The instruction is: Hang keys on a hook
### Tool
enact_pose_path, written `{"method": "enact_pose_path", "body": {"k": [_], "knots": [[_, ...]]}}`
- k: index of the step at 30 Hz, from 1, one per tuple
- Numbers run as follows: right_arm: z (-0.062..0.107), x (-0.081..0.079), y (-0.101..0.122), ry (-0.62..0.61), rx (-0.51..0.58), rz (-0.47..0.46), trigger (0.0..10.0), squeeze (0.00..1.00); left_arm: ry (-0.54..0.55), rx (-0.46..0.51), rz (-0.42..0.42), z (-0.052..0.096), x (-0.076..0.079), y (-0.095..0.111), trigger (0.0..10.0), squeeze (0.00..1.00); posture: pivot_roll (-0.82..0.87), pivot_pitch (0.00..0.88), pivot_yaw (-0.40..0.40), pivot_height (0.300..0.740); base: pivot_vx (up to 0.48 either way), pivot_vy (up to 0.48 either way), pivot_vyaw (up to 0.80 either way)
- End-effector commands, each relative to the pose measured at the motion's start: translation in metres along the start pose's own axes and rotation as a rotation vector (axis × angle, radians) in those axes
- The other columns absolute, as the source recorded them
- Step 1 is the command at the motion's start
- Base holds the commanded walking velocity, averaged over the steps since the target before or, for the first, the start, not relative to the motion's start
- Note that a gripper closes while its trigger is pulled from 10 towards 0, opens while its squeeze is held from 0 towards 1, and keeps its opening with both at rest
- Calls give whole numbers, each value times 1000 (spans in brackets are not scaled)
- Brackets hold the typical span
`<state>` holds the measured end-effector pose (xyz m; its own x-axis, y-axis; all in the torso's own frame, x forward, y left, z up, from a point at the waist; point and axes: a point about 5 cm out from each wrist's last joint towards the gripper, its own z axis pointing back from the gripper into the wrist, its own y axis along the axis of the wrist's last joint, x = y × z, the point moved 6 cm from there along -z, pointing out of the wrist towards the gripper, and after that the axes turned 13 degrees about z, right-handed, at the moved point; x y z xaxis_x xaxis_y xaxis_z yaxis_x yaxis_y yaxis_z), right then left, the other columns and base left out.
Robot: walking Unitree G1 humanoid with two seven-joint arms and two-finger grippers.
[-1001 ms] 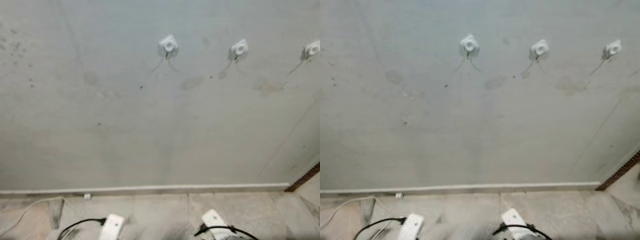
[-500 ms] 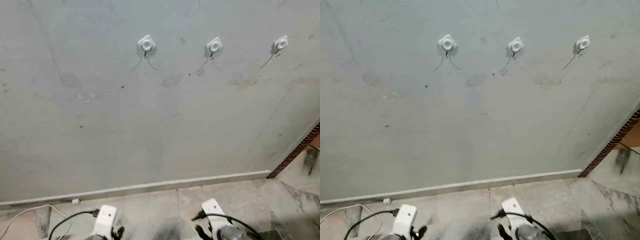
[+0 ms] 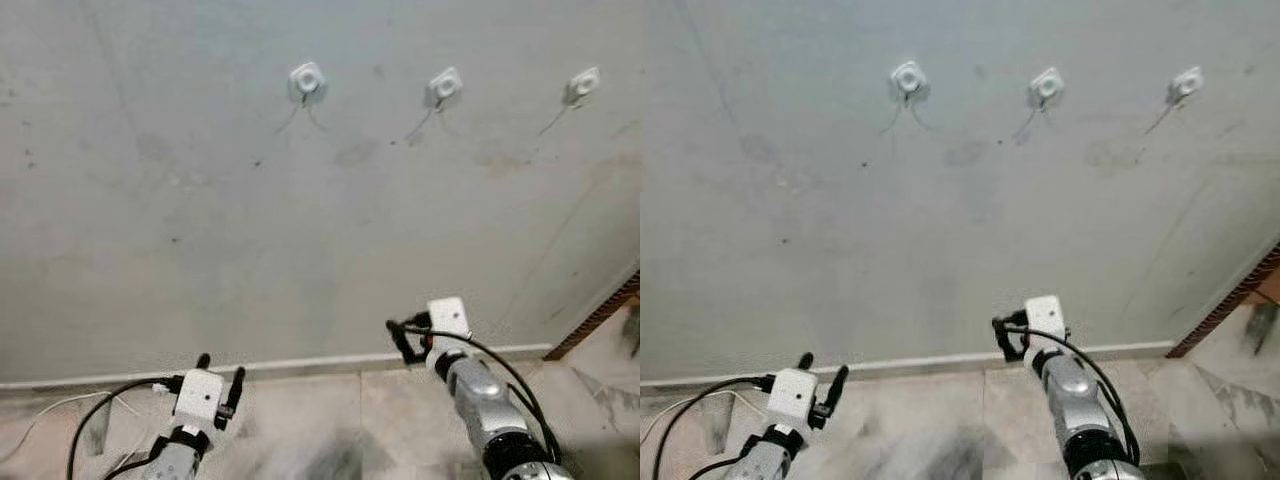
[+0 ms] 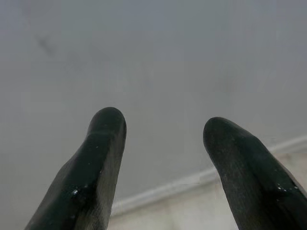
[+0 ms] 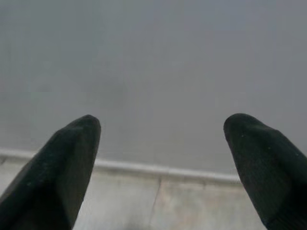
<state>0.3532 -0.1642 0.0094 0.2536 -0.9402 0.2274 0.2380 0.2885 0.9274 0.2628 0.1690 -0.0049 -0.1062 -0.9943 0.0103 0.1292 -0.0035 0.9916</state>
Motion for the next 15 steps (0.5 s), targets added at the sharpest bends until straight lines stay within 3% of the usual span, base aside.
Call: {"method": "enact_pose_path", "body": {"k": [1, 4, 7, 10, 11, 13, 15], "knots": [[7, 8, 5, -25, 23, -34, 10000, 0, 59, 88, 4, 3, -7, 22, 10000, 0, 74, 69, -53, 740, 0, 0, 0], [20, 18, 18, -61, 72, -69, 10000, 0, 93, 164, 26, 9, -18, 49, 10000, 0, 74, 87, -54, 740, 0, 0, 0], [29, 21, 32, -75, 113, -92, 10000, 0, 145, 161, 39, 12, -24, 61, 10000, 0, 77, 90, -50, 740, 0, 0, 0], [35, 22, 38, -91, 125, -88, 10000, 0, 116, 152, 28, 11, -16, 70, 10000, 0, 96, 92, -49, 740, 0, 0, 0], [42, 22, 44, -95, 142, -52, 10000, 0, 73, 138, -54, 9, -5, 79, 10000, 0, 113, 79, -66, 740, 0, 0, 0], [46, 24, 44, -119, 134, -59, 10000, 0, 50, 143, -56, 5, -1, 86, 10000, 0, 112, 70, -75, 740, 0, 0, 0], [48, 26, 42, -141, 112, -72, 10000, 0, 59, 148, 0, 3, -3, 90, 10000, 0, 109, 69, -73, 740, 0, 0, 0]]}}
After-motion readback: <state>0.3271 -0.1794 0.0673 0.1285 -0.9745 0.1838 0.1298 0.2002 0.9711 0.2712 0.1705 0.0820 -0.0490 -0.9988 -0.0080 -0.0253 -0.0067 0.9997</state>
